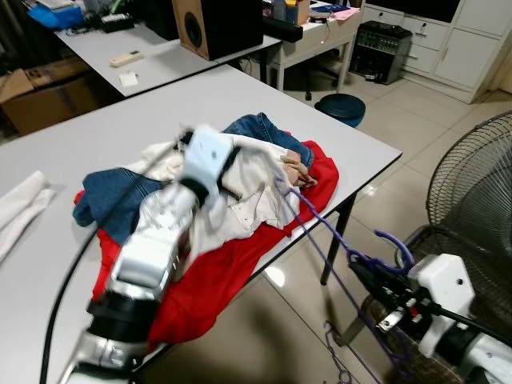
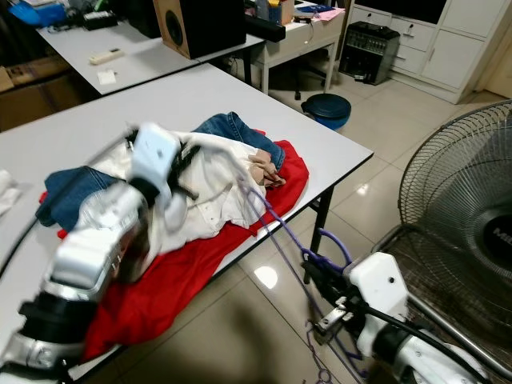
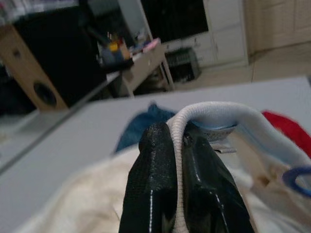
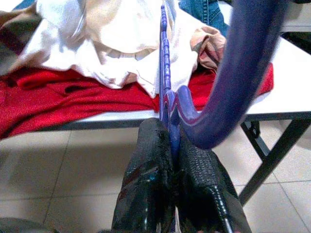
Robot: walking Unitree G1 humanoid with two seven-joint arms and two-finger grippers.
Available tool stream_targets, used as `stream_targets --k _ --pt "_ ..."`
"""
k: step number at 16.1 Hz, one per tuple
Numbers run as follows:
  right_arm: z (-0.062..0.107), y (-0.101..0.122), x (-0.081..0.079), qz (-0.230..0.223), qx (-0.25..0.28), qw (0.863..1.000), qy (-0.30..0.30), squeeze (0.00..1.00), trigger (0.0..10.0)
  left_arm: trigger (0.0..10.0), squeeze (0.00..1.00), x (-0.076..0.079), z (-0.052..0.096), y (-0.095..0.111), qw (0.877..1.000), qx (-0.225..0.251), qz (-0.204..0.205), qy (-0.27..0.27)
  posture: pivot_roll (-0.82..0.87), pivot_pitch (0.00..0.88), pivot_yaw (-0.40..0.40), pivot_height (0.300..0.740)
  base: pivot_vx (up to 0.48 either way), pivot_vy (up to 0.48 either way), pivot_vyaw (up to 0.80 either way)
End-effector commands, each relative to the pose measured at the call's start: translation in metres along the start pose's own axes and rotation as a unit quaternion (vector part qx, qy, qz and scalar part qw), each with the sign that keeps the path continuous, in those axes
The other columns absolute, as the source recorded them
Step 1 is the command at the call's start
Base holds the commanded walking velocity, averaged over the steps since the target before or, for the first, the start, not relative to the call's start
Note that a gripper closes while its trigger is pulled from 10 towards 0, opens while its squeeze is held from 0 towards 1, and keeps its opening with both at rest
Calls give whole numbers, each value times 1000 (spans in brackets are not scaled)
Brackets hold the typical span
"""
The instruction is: Hang hanger
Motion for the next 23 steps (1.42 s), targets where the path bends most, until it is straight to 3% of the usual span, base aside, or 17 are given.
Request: stream_targets --k 1,6,7,8,9,10,11,15,17,19,20,23 --pt "-2 1 0 0 6 1000 -6 0 10000 0 0 -2 1 4 1000 9 -3 -7 -101 4 100 740 0 0 0" --pt "-17 2 4 -4 14 1000 -6 0 10000 0 0 12 1 0 998 -2 -14 -65 -94 0 101 740 0 0 0" --pt "-19 4 5 -4 15 1000 -3 0 10000 2039 0 17 1 -5 996 -14 -17 -83 -94 0 99 740 0 0 0" --pt "-22 6 10 -15 20 1000 -6 0 10000 10000 0 25 0 -20 994 -43 -21 -96 -86 0 86 740 0 0 0" --pt "-24 7 14 -23 24 999 -13 0 10000 10000 0 27 -4 -35 994 -74 -8 -84 -86 0 73 740 0 0 0" --pt "-25 6 15 -26 21 999 -12 0 10000 10000 1000 27 -7 -47 992 -96 -14 -81 -86 0 73 740 0 0 0" --pt "-26 3 16 -23 6 1000 -3 0 10000 10000 1000 18 -10 -57 990 -117 -20 -75 -85 0 56 740 0 0 0" --pt "-28 0 21 -26 -6 1000 4 0 10000 10000 1000 2 -10 -46 991 -91 7 -101 -79 0 39 740 0 0 0" --pt "-30 -1 21 -26 -11 1000 11 0 10000 10000 1000 5 -1 -32 982 -60 47 -170 -73 0 37 740 0 0 0" --pt "-30 -1 21 -27 -12 999 13 0 10000 10000 1000 11 12 -27 971 -62 48 -225 -67 0 37 740 0 0 0" --pt "-30 -1 20 -27 -13 999 15 0 10000 10000 1000 14 21 -27 964 -78 37 -252 -64 3 38 740 0 0 0" --pt "-30 -2 20 -28 -13 999 18 0 10000 10000 1000 3 37 -39 957 -159 -52 -237 -62 10 41 740 0 0 0"
Point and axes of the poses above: a point about 5 cm out from each wrist's last joint towards the gripper, its own z axis pointing back from the gripper into the wrist, its own y axis along the axis of the wrist's last joint, x = y × z, the point moved 1 cm from there along -z, pointing out of the wrist towards the gripper, and after that the axes turned 8 degrees about -z, right-handed, at the moved point
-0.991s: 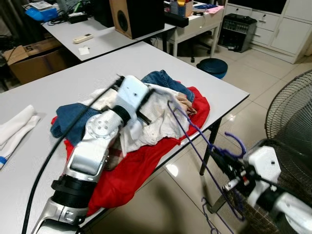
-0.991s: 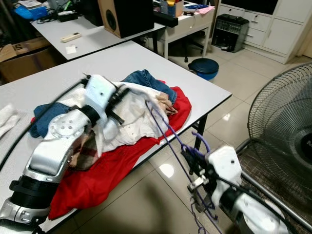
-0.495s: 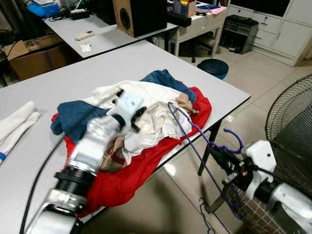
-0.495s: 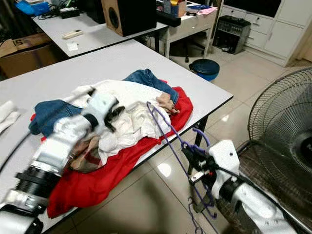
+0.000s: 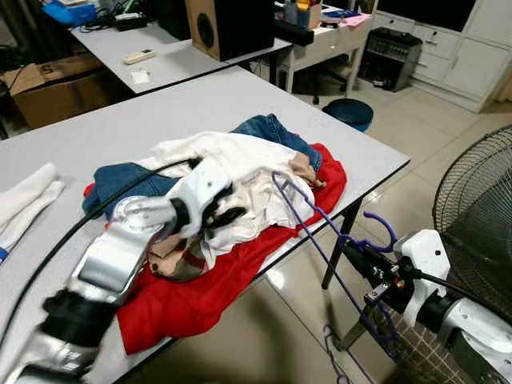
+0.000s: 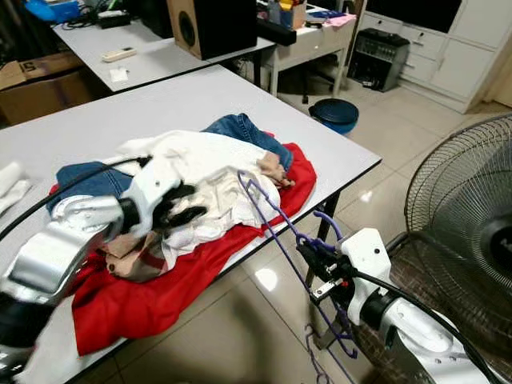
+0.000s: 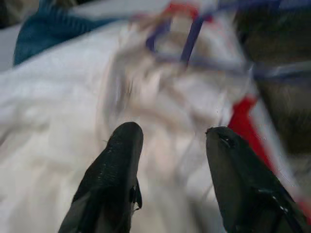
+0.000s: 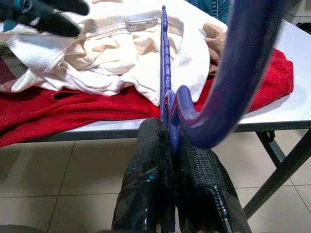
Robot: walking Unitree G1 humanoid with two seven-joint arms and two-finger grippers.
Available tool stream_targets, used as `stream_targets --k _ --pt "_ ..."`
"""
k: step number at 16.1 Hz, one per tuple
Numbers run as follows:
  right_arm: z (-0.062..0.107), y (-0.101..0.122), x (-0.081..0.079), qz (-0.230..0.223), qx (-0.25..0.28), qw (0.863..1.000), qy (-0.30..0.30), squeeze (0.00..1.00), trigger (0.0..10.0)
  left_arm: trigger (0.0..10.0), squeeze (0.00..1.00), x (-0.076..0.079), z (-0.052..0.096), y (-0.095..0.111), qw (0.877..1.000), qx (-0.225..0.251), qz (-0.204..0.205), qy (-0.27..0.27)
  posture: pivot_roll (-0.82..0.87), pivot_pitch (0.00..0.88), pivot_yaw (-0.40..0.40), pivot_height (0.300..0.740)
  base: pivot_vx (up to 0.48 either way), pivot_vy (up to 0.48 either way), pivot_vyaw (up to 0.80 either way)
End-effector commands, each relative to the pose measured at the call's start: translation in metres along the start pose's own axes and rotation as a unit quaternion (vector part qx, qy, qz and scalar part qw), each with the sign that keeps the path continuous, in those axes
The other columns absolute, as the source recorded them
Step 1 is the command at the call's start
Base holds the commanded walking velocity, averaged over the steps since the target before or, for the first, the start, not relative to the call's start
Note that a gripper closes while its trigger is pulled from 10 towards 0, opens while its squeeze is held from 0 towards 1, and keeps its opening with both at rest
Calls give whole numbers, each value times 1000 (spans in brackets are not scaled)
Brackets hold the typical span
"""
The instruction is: Hang hanger
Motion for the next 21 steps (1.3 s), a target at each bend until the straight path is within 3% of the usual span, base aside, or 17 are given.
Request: stream_targets --k 1,3,7,8,11,16,18,19,20,21 --pt "0 1 -1 -3 3 1000 5 0 10000 10000 1000 1 5 1 1000 -14 -13 4 -58 13 44 740 0 0 0" --pt "0 0 -2 -5 2 1000 6 0 10000 10000 1000 6 18 0 999 -37 -7 -13 -52 15 47 740 0 0 0" --pt "0 -2 -3 -9 1 1000 7 0 10000 10000 1000 15 33 12 994 -11 98 -42 -38 15 45 740 0 0 0" --pt "-1 -3 -3 -10 1 1000 9 0 10000 10000 1000 17 33 11 993 -14 107 -39 -36 15 44 740 0 0 0" --pt "-3 -3 -6 -8 0 1000 16 0 10000 10000 1000 28 21 4 996 -57 68 -10 -37 13 44 740 0 0 0" --pt "-3 -4 -7 -7 0 1000 14 0 10000 10000 1000 40 8 7 991 -67 116 16 -39 11 50 740 0 0 0" --pt "-4 -4 -8 -6 1 1000 15 0 10000 10000 1000 40 4 1 989 -85 116 32 -41 10 52 740 0 0 0" --pt "-4 -4 -8 -6 1 1000 15 0 10000 10000 902 39 3 -1 988 -92 115 40 -41 10 54 740 0 0 0" --pt "-4 -4 -8 -5 1 1000 15 0 10000 10000 902 38 3 -2 988 -96 114 50 -42 9 54 740 0 0 0" --pt "-4 -4 -9 -5 1 1000 16 0 10000 3922 239 36 2 -1 987 -97 112 63 -43 10 55 740 0 0 0"
Point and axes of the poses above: a point about 5 cm out from each wrist's last joint towards the gripper, its own z axis pointing back from the gripper into the wrist, its own y axis along the axis of the wrist's last joint, x = y × z, the point moved 1 cm from there along -z, pointing out of the wrist towards the gripper, and after that the axes turned 8 degrees about -z, right-handed, at the moved point
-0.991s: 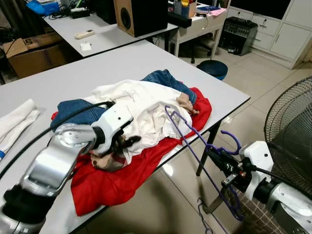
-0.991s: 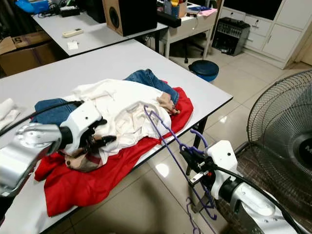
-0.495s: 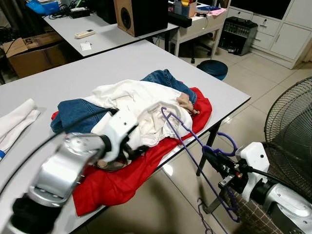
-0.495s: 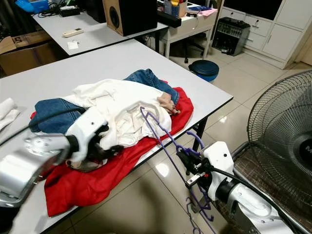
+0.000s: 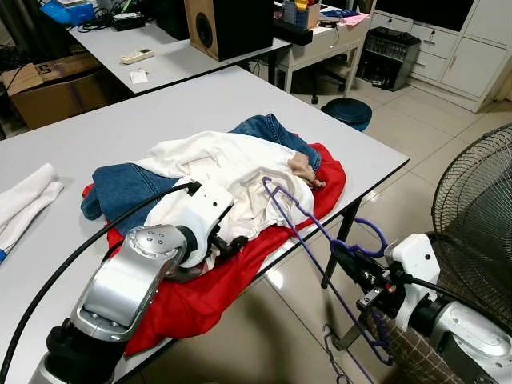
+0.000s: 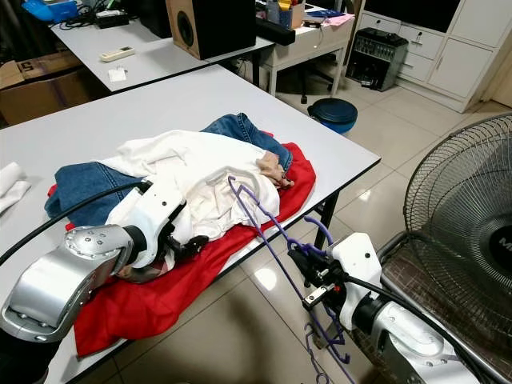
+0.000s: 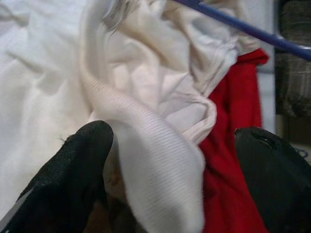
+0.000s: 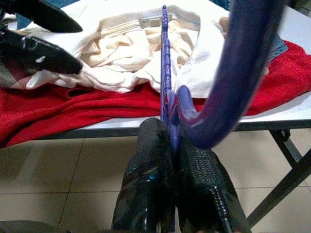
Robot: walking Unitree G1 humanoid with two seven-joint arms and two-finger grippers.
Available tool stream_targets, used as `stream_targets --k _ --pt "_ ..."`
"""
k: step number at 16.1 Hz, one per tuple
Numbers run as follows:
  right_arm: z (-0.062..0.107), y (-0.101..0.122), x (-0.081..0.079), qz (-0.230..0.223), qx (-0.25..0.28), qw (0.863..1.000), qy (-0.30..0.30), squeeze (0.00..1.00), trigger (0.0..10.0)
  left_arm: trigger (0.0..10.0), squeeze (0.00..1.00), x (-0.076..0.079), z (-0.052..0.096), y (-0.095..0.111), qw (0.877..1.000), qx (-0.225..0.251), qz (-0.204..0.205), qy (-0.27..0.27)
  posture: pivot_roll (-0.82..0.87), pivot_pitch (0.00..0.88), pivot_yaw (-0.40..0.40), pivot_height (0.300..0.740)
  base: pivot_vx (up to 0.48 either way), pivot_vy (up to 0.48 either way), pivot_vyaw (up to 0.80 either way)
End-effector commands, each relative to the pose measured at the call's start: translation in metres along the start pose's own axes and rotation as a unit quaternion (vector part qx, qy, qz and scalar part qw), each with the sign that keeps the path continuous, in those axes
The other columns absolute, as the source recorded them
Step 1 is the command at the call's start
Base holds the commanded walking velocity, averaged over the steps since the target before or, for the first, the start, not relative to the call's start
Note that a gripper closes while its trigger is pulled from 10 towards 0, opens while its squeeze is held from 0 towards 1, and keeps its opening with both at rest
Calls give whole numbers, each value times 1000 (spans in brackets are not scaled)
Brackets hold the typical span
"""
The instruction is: Hang hanger
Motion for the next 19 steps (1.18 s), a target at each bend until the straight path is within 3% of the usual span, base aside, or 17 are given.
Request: stream_targets --k 1,5,13,19 --pt "0 1 0 2 7 1000 -2 0 10000 78 0 -2 -1 1 1000 -6 -5 21 -43 10 55 740 0 0 0" --pt "1 1 0 3 6 1000 -2 0 10000 0 0 -9 -2 1 999 -10 0 52 -42 11 54 740 0 0 0" --pt "0 0 0 4 6 1000 1 0 10000 0 0 -9 -4 -4 999 -12 0 52 -40 5 53 740 0 0 0" --pt "-3 -1 -1 6 10 1000 2 0 10000 0 0 -11 -8 -8 997 18 38 65 -41 0 64 740 0 0 0"
Point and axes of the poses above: a point about 5 cm out from each wrist's last joint towards the gripper, its own z axis pointing back from the gripper into the wrist, its own y axis along the axis of the wrist's last joint, x = y × z, the point moved 1 cm from there along -z, pointing out of the wrist towards the gripper, and after that the axes turned 8 degrees about -z, right-handed, at the moved point
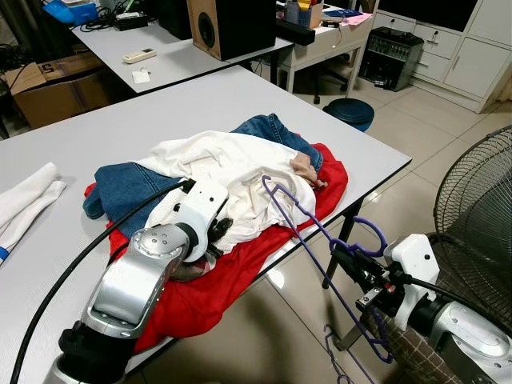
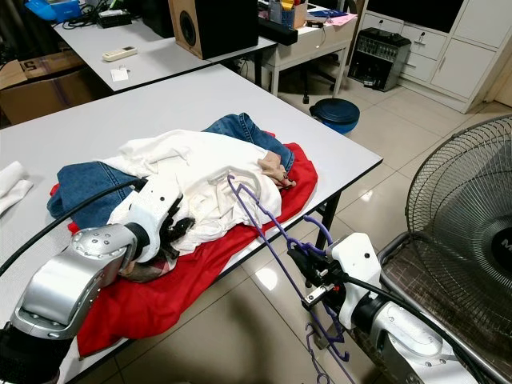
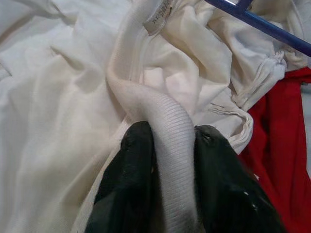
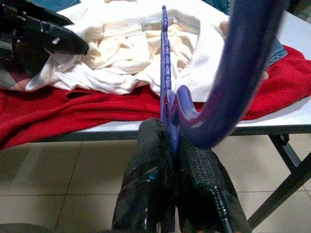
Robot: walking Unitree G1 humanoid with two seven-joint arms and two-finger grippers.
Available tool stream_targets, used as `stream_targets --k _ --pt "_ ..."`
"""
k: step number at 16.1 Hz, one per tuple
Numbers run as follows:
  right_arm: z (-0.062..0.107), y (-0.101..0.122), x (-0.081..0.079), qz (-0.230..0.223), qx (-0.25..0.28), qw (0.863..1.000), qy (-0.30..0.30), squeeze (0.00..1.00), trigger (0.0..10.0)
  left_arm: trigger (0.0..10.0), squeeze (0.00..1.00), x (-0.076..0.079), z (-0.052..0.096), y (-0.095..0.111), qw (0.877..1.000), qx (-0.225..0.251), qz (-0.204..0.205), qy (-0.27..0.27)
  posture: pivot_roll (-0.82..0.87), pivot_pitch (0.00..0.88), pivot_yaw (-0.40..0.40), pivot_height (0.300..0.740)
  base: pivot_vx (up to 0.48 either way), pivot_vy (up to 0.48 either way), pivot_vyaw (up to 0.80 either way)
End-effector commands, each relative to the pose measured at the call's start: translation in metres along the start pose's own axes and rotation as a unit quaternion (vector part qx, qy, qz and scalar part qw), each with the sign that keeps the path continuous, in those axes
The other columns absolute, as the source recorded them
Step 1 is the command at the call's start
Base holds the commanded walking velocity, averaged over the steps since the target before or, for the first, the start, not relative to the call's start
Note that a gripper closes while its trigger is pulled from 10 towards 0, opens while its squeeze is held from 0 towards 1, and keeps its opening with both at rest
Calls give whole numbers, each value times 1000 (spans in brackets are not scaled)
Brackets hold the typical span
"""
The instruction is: Hang hanger
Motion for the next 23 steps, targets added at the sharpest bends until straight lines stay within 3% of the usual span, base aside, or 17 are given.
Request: stream_targets --k 1,4,7,8,10,12,13,14,16,17,20,23 --pt "-2 -1 -1 1 3 1000 2 0 10000 0 0 -6 1 -3 1000 -1 7 15 -40 0 64 740 0 0 0" --pt "-3 -1 -1 2 6 1000 3 0 10000 0 0 -13 1 -5 999 6 19 28 -41 0 70 740 0 0 0" --pt "-4 -3 -3 -3 14 1000 -5 0 10000 0 0 -16 1 -15 996 24 75 35 -50 0 97 740 0 0 0" --pt "-3 -3 -4 -16 31 999 -21 0 10000 0 0 -20 3 -12 987 64 138 44 -56 0 116 740 0 0 0" --pt "-2 -1 -4 -27 48 998 -35 0 10000 0 0 -26 6 -7 983 91 147 60 -59 0 120 740 0 0 0" --pt "-3 4 -2 -35 73 994 -69 0 10000 0 0 -37 13 21 970 180 143 85 -57 0 128 740 0 0 0" --pt "-6 9 -1 -40 96 990 -97 0 10000 2353 0 -47 18 44 948 248 169 105 -55 0 133 740 0 0 0" --pt "-9 15 0 -31 114 986 -114 0 10000 10000 0 -50 17 47 941 254 192 111 -56 0 137 740 0 0 0" --pt "-15 24 -8 -1 123 987 -106 0 10000 10000 0 -46 18 46 949 254 152 105 -51 0 132 740 0 0 800" --pt "-18 29 -15 -8 135 987 -91 0 10000 10000 0 -44 24 54 944 278 152 97 -47 0 129 740 0 0 800" --pt "-21 35 -21 -3 144 987 -70 0 10000 10000 0 -39 27 61 943 292 132 93 -19 0 112 740 0 0 800" --pt "-21 34 -22 -4 149 987 -64 0 10000 10000 0 -31 25 39 952 254 127 113 12 0 100 740 0 0 800"
Point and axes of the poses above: a point about 5 cm out from each wrist's last joint towards the gripper, its own z axis pointing back from the gripper into the wrist, its own y axis along the axis of the wrist's last joint, x = y × z, the point moved 1 cm from there along -z, pointing out of the wrist towards the gripper, and after that the axes turned 8 degrees about -z, right-handed, at the moved point
